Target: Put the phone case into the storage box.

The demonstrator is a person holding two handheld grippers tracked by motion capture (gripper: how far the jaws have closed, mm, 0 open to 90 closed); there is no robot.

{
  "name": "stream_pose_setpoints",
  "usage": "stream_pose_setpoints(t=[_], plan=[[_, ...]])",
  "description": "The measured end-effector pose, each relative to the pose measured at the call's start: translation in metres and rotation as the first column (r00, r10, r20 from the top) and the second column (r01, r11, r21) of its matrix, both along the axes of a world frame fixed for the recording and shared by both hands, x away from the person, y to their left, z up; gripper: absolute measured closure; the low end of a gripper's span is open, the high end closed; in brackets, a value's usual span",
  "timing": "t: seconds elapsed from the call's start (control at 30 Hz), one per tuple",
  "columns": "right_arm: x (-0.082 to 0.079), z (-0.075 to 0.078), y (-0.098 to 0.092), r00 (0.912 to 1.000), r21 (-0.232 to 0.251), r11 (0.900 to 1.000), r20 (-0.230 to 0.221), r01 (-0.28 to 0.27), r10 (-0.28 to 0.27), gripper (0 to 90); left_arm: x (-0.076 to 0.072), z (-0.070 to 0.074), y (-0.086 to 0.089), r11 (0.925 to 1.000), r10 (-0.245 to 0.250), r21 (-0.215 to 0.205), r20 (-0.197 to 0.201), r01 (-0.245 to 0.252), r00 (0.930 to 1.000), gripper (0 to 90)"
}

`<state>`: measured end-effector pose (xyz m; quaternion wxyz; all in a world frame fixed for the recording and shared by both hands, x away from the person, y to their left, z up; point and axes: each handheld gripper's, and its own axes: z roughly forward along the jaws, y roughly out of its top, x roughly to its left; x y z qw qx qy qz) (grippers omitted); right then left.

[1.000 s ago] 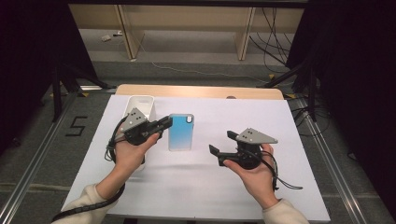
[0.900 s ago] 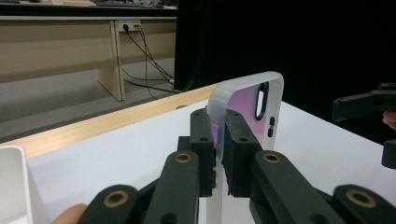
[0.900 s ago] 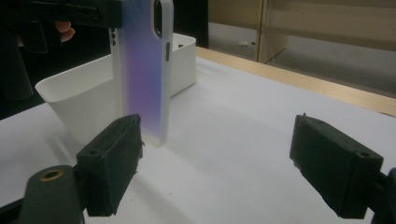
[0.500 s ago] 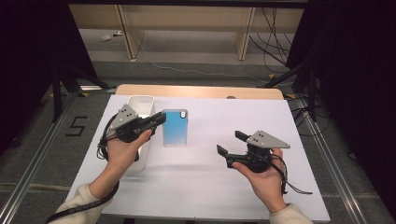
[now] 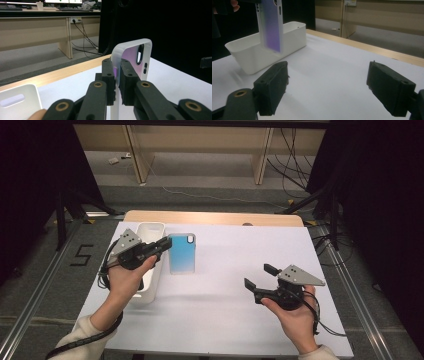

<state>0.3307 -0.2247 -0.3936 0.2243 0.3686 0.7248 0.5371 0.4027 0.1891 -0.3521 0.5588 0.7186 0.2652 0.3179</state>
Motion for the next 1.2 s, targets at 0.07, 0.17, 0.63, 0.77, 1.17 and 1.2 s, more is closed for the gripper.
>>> stream_pose_setpoints(t=[0.07,0.17,0.63,0.77,1.17,1.2], plan=[[-0.001,-0.001,-0.003,1.0000,-0.001,1.000,-0.003,0.005,-0.005,18.7,0.000,0.001,0.002,1.0000,-0.002,-0.003,0.000,0.002,1.0000,83.1],[-0.001,-0.003,-0.006,0.9999,-0.001,1.000,-0.009,0.014,-0.014,18.7,0.000,0.003,0.005,0.9998,0.020,-0.005,0.000,-0.020,0.9998,83.2],[-0.005,-0.007,-0.014,0.9996,-0.003,1.000,0.004,0.028,-0.028,18.0,0.003,0.009,0.019,0.9990,0.044,-0.006,0.004,-0.044,0.9990,83.1],[-0.005,-0.008,-0.015,0.9996,0.014,0.999,0.008,0.029,-0.029,17.9,0.005,0.010,0.024,0.9988,0.047,-0.013,0.012,-0.047,0.9988,83.1],[-0.009,-0.010,-0.019,0.9995,-0.001,1.000,-0.002,0.030,-0.030,17.6,0.007,0.013,0.035,0.9974,0.072,-0.013,0.018,-0.071,0.9973,83.1],[-0.009,-0.010,-0.019,0.9995,-0.001,1.000,-0.002,0.031,-0.031,17.6,0.007,0.013,0.036,0.9972,0.074,-0.013,0.016,-0.074,0.9971,83.1]])
